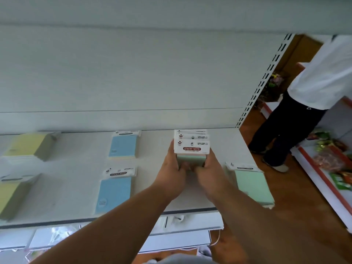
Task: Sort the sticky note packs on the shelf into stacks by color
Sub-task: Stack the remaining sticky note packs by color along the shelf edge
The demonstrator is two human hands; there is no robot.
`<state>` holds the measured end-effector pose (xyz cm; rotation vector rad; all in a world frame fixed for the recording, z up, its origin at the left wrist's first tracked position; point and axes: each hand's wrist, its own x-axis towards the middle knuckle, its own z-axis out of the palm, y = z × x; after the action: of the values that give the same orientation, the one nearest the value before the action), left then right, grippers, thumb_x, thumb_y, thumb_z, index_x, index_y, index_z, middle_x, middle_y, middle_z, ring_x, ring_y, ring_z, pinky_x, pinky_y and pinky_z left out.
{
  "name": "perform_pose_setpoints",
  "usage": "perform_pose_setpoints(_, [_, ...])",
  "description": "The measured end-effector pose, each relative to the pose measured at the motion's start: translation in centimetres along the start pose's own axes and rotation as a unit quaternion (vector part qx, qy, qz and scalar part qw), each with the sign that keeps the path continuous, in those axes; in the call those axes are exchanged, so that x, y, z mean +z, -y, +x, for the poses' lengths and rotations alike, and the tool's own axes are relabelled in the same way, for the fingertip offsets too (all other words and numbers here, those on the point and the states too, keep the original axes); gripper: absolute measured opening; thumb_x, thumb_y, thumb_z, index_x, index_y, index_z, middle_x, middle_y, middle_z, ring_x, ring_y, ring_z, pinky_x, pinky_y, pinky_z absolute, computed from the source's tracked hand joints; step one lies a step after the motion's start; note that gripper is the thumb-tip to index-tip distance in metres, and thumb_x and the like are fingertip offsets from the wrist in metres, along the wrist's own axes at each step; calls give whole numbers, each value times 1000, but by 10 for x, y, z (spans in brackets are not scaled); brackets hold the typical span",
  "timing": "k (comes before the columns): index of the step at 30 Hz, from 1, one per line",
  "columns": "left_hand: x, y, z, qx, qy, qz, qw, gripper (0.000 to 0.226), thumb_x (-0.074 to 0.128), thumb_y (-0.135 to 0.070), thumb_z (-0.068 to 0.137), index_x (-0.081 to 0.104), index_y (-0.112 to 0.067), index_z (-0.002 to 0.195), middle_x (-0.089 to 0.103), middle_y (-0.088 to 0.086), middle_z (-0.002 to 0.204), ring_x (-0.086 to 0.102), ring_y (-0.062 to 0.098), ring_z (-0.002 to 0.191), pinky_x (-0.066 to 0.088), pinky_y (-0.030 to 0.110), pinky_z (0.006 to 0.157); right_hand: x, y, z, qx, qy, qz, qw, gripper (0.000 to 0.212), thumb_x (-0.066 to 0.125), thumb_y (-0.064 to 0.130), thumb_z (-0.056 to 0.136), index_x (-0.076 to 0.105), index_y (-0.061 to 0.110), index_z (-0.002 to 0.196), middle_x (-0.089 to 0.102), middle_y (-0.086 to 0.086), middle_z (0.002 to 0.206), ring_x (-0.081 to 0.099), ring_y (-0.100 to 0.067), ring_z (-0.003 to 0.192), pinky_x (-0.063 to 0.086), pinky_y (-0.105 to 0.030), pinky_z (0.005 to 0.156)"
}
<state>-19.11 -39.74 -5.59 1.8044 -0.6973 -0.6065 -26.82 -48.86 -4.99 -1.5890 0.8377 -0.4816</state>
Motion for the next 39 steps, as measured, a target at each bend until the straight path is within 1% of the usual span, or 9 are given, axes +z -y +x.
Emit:
perform_pose_setpoints(3, [-2,3,-2,12,-2,-9,1000,76,44,13,85,32,-30,146,56,-21,127,51,-14,115,36,3,96,1,-4,-7,-11,-7,-27,1000,76,43,-14,74,48,33,134,63,13,125,57,-4,118,47,-40,104])
perform_pose_setpoints(7, [-2,3,-2,12,8,25,1000,71,44,6,90,27,-30,149,52,-17,129,46,-7,113,30,-3,86,-2,-5,-6,-2,6,-51,999,78,42,-11,74,43,36,137,61,13,128,55,-5,120,45,-41,106])
perform_pose_setpoints(11, [3,0,-2,20,-20,40,999,65,44,3,94,31,-31,147,49,-22,122,43,-11,106,25,-11,77,-8,7,-6,2,-13,-98,995,71,43,-11,82,40,29,141,59,13,125,55,0,107,43,-8,91])
perform_pose_setpoints(13, [6,-1,-2,18,-16,58,998,62,44,1,94,33,-32,145,50,-21,119,47,-3,107,29,-6,78,-10,9,-9,6,-14,-115,993,67,44,-9,86,37,26,143,59,6,129,53,-5,104,41,-11,82])
perform_pose_setpoints(17, [10,1,3,6,-26,112,993,60,45,-2,91,34,-31,143,56,-9,130,56,13,113,37,19,89,-8,10,-10,19,-18,-146,989,61,44,-7,90,34,22,143,57,0,131,48,-7,101,34,-16,85])
perform_pose_setpoints(24, [11,-6,10,-5,-80,143,987,35,46,-16,95,48,-22,130,61,-1,116,59,21,102,43,28,80,-12,16,-3,4,-61,-196,979,50,50,12,93,40,26,141,60,3,129,58,-18,112,42,-24,88])
perform_pose_setpoints(30, [8,-28,53,-123,-24,211,969,33,40,-28,95,61,-2,98,64,21,104,54,35,85,45,35,72,-31,35,43,33,5,-322,946,25,49,28,91,64,10,98,66,-8,91,60,-27,81,44,-31,66])
perform_pose_setpoints(34, [11,-35,72,-152,15,216,964,39,39,-27,95,63,3,104,66,24,109,62,39,98,47,35,76,-38,35,63,67,4,-297,953,22,51,24,86,53,9,69,49,-3,63,45,-21,55,30,-27,50])
perform_pose_setpoints(39, [13,-37,82,-170,23,227,959,44,37,-34,99,63,0,108,65,21,110,61,36,101,43,32,74,-39,32,76,72,18,-314,947,34,51,26,89,41,13,59,44,-3,60,45,-25,61,27,-28,49])
